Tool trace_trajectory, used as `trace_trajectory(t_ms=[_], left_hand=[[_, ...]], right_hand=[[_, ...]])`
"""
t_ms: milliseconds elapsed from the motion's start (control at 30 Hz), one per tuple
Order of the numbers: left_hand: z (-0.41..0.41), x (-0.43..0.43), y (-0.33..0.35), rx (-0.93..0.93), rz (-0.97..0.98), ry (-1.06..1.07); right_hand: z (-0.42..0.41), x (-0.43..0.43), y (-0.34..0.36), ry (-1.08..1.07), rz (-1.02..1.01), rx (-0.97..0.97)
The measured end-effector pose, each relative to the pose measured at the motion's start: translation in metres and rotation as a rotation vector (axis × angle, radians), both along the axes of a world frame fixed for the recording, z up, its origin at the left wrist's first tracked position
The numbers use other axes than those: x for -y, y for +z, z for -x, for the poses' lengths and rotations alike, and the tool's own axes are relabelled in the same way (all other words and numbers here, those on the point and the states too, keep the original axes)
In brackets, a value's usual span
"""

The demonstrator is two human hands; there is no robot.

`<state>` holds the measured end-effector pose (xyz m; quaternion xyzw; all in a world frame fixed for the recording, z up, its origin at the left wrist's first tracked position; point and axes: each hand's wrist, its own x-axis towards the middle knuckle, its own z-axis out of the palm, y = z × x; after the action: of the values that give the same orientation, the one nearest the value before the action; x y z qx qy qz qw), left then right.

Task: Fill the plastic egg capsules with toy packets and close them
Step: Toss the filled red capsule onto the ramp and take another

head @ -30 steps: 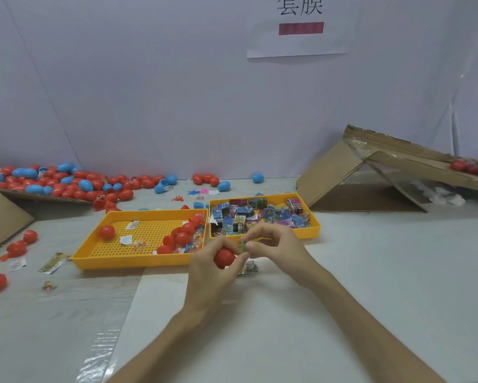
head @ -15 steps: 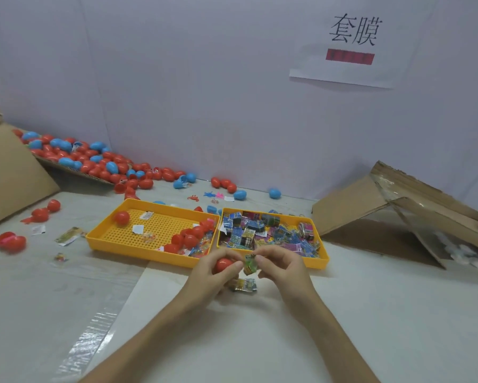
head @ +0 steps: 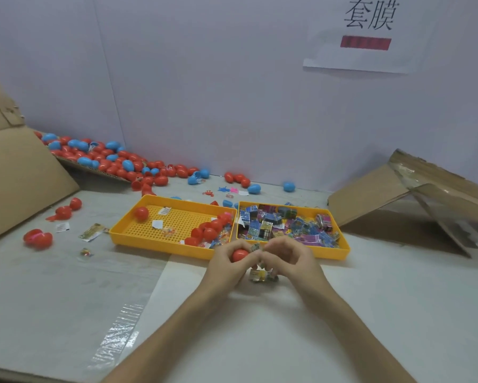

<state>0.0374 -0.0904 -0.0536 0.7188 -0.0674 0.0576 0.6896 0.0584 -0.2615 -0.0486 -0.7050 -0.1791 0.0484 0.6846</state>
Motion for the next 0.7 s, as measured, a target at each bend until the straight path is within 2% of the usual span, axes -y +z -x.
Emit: trace_trajectory(t_ms=[133, 400, 700], left_hand=[[-0.001, 0.003, -0.004, -0.005, -0.007, 0.004], [0.002, 0.008, -0.006, -0.014, 0.0, -0.016], [0.0, 0.004, -0.002, -0.002, 0.074, -0.074]], right_hand=[[-0.002, 0.006, -0.004, -0.031, -0.008, -0.002], [-0.005, 0.013, 0.002, -0.047, 0.144, 0.083], [-0.008, 0.016, 0.001, 0.009, -0.043, 0.001]])
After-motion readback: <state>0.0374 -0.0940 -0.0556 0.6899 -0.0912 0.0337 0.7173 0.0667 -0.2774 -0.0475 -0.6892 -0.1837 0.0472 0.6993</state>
